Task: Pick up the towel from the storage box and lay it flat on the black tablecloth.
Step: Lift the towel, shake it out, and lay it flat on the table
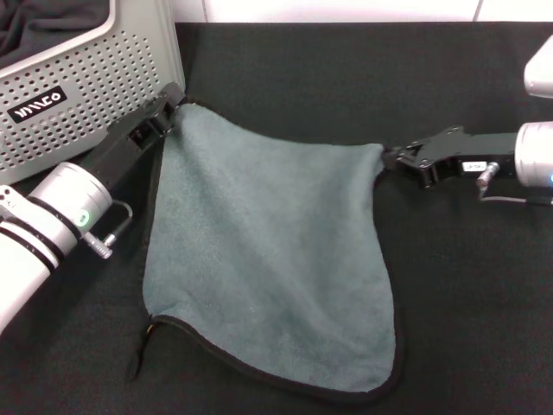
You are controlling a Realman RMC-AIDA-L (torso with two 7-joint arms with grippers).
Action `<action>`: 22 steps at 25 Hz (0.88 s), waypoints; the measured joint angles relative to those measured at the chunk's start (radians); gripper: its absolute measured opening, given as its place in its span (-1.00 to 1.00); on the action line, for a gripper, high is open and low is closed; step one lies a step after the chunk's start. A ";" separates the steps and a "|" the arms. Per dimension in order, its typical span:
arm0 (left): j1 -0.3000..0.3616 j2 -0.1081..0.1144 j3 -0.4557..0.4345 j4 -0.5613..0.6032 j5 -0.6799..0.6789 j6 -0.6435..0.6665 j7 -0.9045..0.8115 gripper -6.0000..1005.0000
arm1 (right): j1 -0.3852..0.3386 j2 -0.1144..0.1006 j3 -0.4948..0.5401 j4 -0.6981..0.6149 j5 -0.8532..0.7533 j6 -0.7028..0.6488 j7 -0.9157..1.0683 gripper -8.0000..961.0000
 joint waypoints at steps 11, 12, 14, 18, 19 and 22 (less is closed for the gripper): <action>-0.018 -0.003 0.005 0.009 0.005 -0.029 0.055 -0.95 | -0.015 0.004 0.001 -0.026 -0.045 0.074 0.028 -0.94; -0.018 -0.003 0.004 0.011 0.003 -0.029 0.061 -0.95 | -0.013 0.006 -0.001 -0.025 -0.046 0.083 0.026 -0.94; -0.016 -0.003 0.001 0.014 -0.002 -0.030 0.071 -0.95 | -0.009 0.009 -0.007 -0.025 -0.045 0.096 0.025 -0.94; -0.019 -0.003 -0.003 0.015 -0.006 -0.036 0.098 -0.95 | 0.014 0.012 -0.037 -0.009 -0.037 0.143 0.026 -0.94; -0.019 -0.003 -0.003 0.016 -0.006 -0.038 0.104 -0.95 | 0.028 0.013 -0.047 0.003 -0.035 0.155 0.028 -0.94; -0.021 -0.003 -0.003 0.016 -0.006 -0.053 0.133 -0.95 | 0.067 0.014 -0.063 0.046 -0.031 0.186 0.032 -0.94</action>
